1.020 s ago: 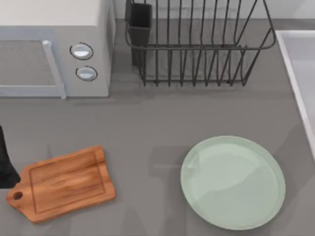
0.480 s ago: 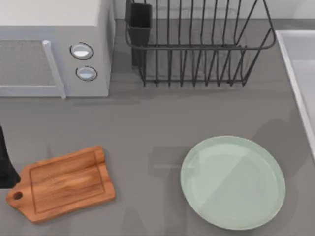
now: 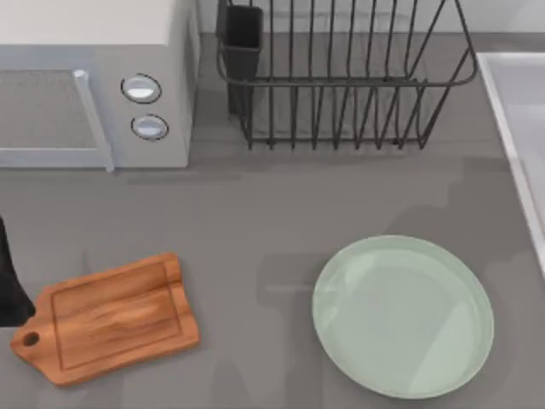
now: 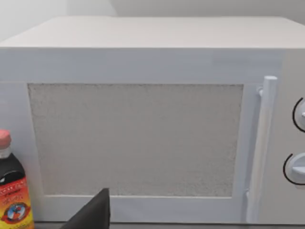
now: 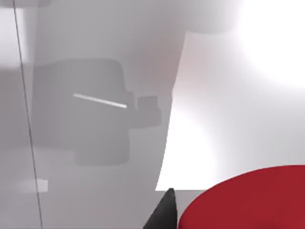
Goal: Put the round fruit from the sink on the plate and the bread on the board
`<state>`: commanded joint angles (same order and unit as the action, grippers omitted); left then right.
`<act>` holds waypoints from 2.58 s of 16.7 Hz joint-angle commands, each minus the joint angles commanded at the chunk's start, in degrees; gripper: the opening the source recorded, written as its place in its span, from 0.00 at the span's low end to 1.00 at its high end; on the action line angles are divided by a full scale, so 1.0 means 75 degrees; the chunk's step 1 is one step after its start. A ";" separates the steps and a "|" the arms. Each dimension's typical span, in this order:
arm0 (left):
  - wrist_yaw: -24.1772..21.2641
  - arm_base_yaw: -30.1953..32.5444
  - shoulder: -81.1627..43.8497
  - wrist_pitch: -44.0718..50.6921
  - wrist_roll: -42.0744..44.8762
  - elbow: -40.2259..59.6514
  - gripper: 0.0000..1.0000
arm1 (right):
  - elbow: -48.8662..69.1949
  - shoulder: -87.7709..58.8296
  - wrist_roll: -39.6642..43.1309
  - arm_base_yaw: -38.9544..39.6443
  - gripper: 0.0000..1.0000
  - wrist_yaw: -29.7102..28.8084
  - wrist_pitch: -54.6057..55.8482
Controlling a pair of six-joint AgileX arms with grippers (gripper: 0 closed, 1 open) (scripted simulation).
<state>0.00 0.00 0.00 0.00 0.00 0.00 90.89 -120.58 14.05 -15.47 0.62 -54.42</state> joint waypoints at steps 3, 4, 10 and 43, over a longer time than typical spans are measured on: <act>0.0000 0.0000 0.0000 0.0000 0.0000 0.0000 1.00 | -0.0042 0.0405 -0.0859 0.0892 0.00 -0.0024 -0.0267; 0.0000 0.0000 0.0000 0.0000 0.0000 0.0000 1.00 | -0.0082 0.0549 -0.1208 0.1252 0.00 -0.0033 -0.0375; 0.0000 0.0000 0.0000 0.0000 0.0000 0.0000 1.00 | -0.0490 0.1423 -0.3636 0.3724 0.00 -0.0073 -0.1123; 0.0000 0.0000 0.0000 0.0000 0.0000 0.0000 1.00 | -0.1116 0.2377 -0.6742 0.6828 1.00 -0.0086 -0.2046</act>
<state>0.00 0.00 0.00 0.00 0.00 0.00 82.52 -102.75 -36.51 35.74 -0.02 -69.77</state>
